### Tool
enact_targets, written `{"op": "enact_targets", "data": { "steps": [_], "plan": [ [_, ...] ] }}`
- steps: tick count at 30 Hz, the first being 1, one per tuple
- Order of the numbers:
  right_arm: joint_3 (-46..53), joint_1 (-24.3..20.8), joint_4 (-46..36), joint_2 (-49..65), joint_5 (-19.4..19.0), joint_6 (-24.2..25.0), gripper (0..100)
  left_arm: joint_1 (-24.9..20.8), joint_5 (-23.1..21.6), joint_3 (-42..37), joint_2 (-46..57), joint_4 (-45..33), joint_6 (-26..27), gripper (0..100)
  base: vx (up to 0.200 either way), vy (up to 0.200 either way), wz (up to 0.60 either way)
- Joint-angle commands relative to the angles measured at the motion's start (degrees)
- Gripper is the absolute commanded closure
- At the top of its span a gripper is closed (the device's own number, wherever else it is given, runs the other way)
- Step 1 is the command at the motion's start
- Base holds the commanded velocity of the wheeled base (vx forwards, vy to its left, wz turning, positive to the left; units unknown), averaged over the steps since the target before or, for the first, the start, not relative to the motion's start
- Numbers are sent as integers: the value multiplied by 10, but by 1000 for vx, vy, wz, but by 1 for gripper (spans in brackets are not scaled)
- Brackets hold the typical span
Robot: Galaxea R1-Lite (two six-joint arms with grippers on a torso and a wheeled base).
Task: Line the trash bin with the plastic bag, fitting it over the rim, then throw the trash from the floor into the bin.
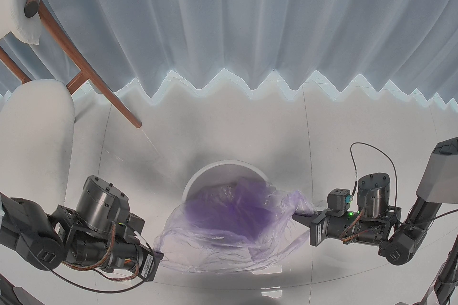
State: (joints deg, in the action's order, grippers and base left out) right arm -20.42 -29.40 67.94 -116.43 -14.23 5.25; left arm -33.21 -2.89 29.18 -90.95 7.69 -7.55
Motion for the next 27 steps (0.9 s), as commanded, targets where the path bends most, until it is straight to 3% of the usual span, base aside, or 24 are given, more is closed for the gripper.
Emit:
{"op": "enact_targets", "data": {
  "steps": [1, 6, 10, 17, 27],
  "plan": [
    [21, 3, 4, -42, -2, -5, 100, -21, 17, -8, -50, 1, 1, 100, 0, 0, 0],
    [12, 5, 6, -64, -2, -20, 100, -34, 41, -1, -87, 3, 5, 100, 0, 0, 0],
    [-9, 5, 6, -96, 12, -38, 100, -42, 97, 3, -143, 4, 35, 100, 0, 0, 0],
    [-39, 15, 5, -127, 35, -39, 100, -42, 156, 23, -196, 4, 38, 100, 0, 0, 0],
    [-76, 23, 13, -143, 35, -39, 100, -49, 166, 50, -224, 13, 33, 100, 0, 0, 0]
  ]
}}
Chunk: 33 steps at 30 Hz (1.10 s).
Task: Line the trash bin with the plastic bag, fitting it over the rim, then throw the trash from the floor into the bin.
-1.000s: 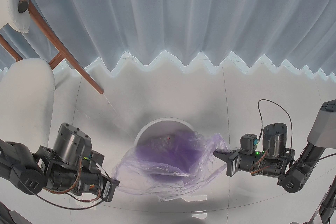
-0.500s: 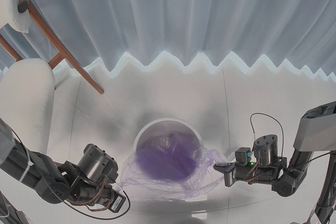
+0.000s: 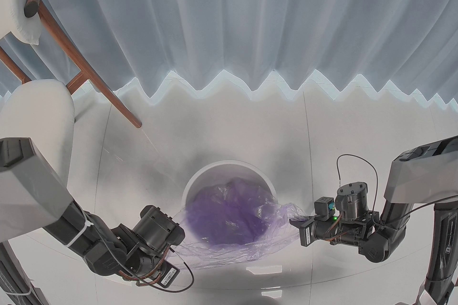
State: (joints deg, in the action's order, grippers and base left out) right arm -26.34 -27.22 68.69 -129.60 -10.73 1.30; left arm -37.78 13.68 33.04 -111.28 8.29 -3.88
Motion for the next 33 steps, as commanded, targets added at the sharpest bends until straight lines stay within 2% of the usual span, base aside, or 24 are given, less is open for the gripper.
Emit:
{"op": "enact_targets", "data": {
  "steps": [1, 6, 10, 11, 15, 17, 21, 27, 28, 33],
  "plan": [
    [-17, 2, 7, -12, 0, 0, 100, -5, 0, 12, -21, 8, -4, 100, 0, 0, 0],
    [-21, 1, 28, -14, -1, -2, 100, -22, 0, 15, -19, 72, -25, 100, 0, 0, 0],
    [-1, 0, 32, -2, -3, -13, 100, -32, -1, -2, 32, 71, -19, 100, 0, 0, 0],
    [6, 0, 38, -1, -4, -16, 100, -36, -1, -11, 49, 70, -20, 0, 0, 0, 0],
    [17, 0, 57, -2, -12, -17, 100, -56, 0, -43, 77, 81, -25, 0, 0, 0, 0],
    [22, 0, 59, -2, -13, -21, 100, -61, 0, -97, 126, 81, -22, 0, 0, 0, 0],
    [26, 0, 59, 2, -13, -26, 100, -69, 0, -134, 182, 82, -18, 0, 0, 0, 0],
    [36, -4, 62, 6, -13, -26, 100, -63, 1, -77, 201, 85, 3, 0, 0, 0, 0],
    [37, -4, 62, 6, -13, -27, 100, -66, 0, -44, 186, 91, 3, 0, 0, 0, 0],
    [35, -4, 62, 5, -13, -28, 100, -69, -1, -1, 128, 132, 12, 0, 0, 0, 0]
  ]
}}
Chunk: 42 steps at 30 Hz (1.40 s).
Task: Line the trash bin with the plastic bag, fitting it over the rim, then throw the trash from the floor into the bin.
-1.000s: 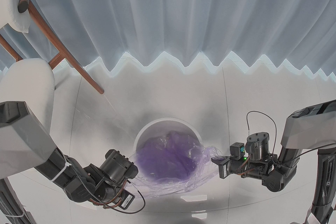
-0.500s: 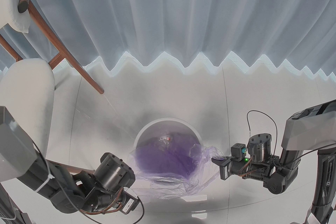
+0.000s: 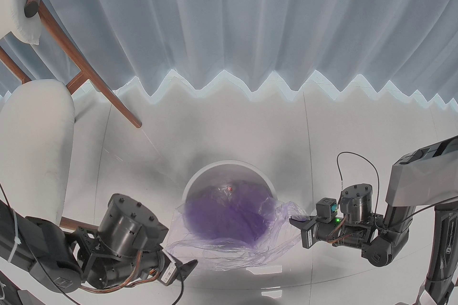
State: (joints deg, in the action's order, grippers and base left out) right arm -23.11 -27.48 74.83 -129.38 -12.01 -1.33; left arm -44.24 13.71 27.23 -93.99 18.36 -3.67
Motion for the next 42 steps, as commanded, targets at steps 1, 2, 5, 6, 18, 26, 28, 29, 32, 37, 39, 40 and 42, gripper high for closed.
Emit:
{"op": "enact_targets", "data": {
  "steps": [1, 2, 5, 6, 18, 26, 28, 29, 32, 37, 39, 40, 42],
  "plan": [
    [2, -2, 1, 3, 0, -2, 100, -5, -1, 63, -62, 46, 14, 0, 0, 0, 0],
    [2, -2, 1, 3, 0, -2, 100, -5, -1, 66, -71, 54, 17, 0, 0, 0, 0],
    [2, -2, 1, 3, 0, -1, 100, -1, -3, 77, -111, 87, 31, 0, 0, 0, 0],
    [2, -2, 1, 3, 0, -1, 100, -2, -4, 83, -126, 100, 32, 0, 0, 0, 0],
    [0, -3, 1, 0, 1, 1, 100, 1, -37, 36, -134, 122, 68, 0, 0, 0, 0],
    [-2, -7, 1, 0, 1, 1, 100, 49, -50, 38, -146, 159, 142, 0, 0, 0, 0],
    [-2, -9, 1, -1, 1, 1, 100, 57, -68, 38, -152, 160, 150, 0, 0, 0, 0],
    [-2, -10, 1, -1, 1, 1, 100, 57, -69, 39, -153, 161, 151, 0, 0, 0, 0],
    [-4, -11, 1, -2, 1, 2, 100, 57, -75, 44, -163, 173, 153, 0, 0, 0, 0],
    [-5, -12, 1, -5, 2, 3, 100, 42, -82, 41, -166, 175, 153, 0, 0, 0, 0],
    [-6, -12, 1, -5, 2, 3, 100, 41, -87, 37, -164, 175, 154, 0, 0, 0, 0],
    [-8, -12, 1, -5, 2, 3, 100, 40, -90, 30, -164, 175, 154, 0, 0, 0, 0],
    [-10, -12, 1, -7, 2, 3, 100, 41, -90, 19, -166, 178, 162, 0, 0, 0, 0]
  ]
}}
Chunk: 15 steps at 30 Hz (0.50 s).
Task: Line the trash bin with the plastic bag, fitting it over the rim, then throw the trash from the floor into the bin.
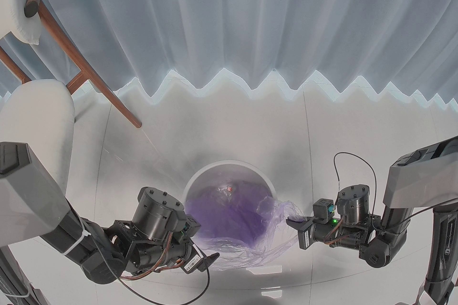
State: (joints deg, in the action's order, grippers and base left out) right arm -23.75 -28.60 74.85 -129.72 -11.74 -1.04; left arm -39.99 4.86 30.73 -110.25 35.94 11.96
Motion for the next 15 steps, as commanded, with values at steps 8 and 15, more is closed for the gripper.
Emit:
{"op": "enact_targets", "data": {
  "steps": [8, 15],
  "plan": [
    [-2, -3, 0, -1, 0, 2, 100, 24, 1, 5, -37, 16, 13, 0, 0, 0, 0],
    [-5, -8, 1, 9, 1, 6, 100, 31, 0, 38, -67, 21, 6, 100, 0, 0, 0]
  ]
}}
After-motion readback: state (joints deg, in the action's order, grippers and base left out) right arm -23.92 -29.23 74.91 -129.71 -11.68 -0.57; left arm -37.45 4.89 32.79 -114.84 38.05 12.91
